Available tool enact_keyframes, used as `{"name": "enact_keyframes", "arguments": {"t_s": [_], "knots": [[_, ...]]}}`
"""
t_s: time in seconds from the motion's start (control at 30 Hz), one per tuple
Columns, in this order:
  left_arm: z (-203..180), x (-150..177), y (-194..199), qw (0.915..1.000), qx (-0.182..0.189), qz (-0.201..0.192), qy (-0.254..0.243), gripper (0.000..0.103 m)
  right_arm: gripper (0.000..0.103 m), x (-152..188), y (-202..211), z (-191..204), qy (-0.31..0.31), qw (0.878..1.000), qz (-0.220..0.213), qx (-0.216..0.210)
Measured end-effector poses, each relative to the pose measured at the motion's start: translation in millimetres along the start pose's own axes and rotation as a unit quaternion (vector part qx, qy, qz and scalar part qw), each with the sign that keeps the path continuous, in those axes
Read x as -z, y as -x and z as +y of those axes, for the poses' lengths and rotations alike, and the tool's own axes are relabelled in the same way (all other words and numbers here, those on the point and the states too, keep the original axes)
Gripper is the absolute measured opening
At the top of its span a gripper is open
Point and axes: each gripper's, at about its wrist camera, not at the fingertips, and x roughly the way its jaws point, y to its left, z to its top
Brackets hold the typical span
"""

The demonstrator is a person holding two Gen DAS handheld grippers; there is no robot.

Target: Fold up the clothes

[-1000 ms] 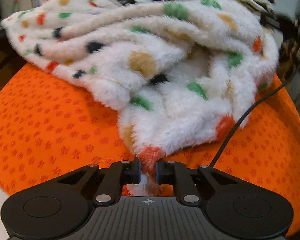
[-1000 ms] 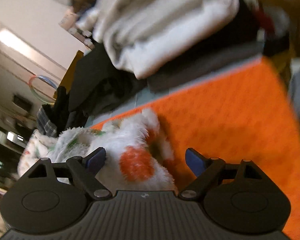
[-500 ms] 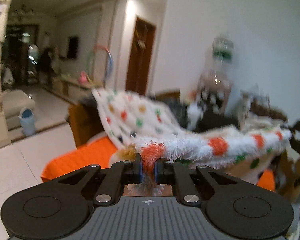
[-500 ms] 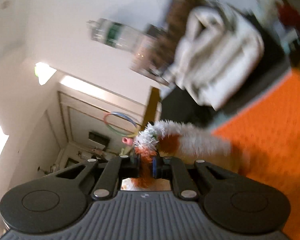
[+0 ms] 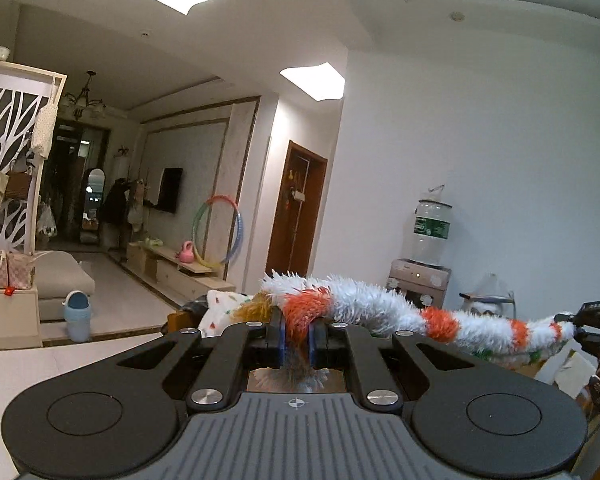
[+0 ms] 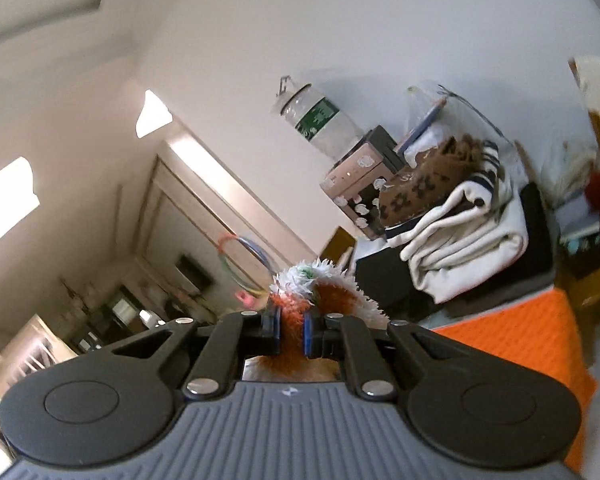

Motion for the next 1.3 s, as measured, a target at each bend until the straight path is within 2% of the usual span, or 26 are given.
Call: {"name": "enact_keyframes", "arguments": {"t_s": [0.23,0.5,0.67,0.77,0.87,0.93,1.03,1.07,1.1,1.17,1.2,1.3], "knots": [[43.8,2.9,-90.4,0.9969,-0.043,0.059,0.027,0.012,0.012,19.3,-100.5,40.4,0.068,0.997,0.039,0.024],[118.1,21.6,-223.4,0.9826,-0.11,0.144,0.043,0.013,0.013,57.0,-277.5,90.0,0.136,0.986,0.09,0.03],[151.8,47.2,-300.0,0.9713,-0.135,0.193,0.034,0.013,0.013,95.2,-400.6,111.2,0.205,0.965,0.154,0.059],[169.8,66.7,-343.5,0.9638,-0.144,0.223,0.025,0.014,0.013,123.1,-454.5,114.5,0.248,0.945,0.194,0.085],[179.3,88.1,-378.1,0.9565,-0.133,0.259,0.018,0.017,0.015,146.6,-496.0,106.2,0.266,0.929,0.231,0.109],[184.4,103.5,-397.9,0.9516,-0.116,0.285,0.011,0.021,0.02,159.1,-512.7,98.2,0.269,0.92,0.257,0.121],[188.9,114.9,-416.9,0.9469,-0.093,0.308,-0.007,0.034,0.038,172.3,-520.0,86.2,0.275,0.906,0.289,0.139],[190.3,118.4,-423.1,0.9452,-0.086,0.315,-0.013,0.044,0.045,174.4,-518.5,82.7,0.277,0.903,0.296,0.143],[190.9,118.2,-425.8,0.9462,-0.075,0.314,-0.016,0.056,0.054,173.1,-510.8,83.1,0.275,0.904,0.297,0.139],[190.3,114.9,-428.9,0.9492,-0.05,0.31,-0.018,0.069,0.068,164.6,-495.6,81.1,0.274,0.908,0.292,0.125],[189.1,112.4,-429.8,0.9504,-0.037,0.308,-0.018,0.072,0.071,158.1,-484.2,83.0,0.275,0.91,0.287,0.122],[181.5,106.6,-427.2,0.9522,0.009,0.304,-0.031,0.083,0.071,135.5,-440.7,82.6,0.266,0.918,0.267,0.124]]}}
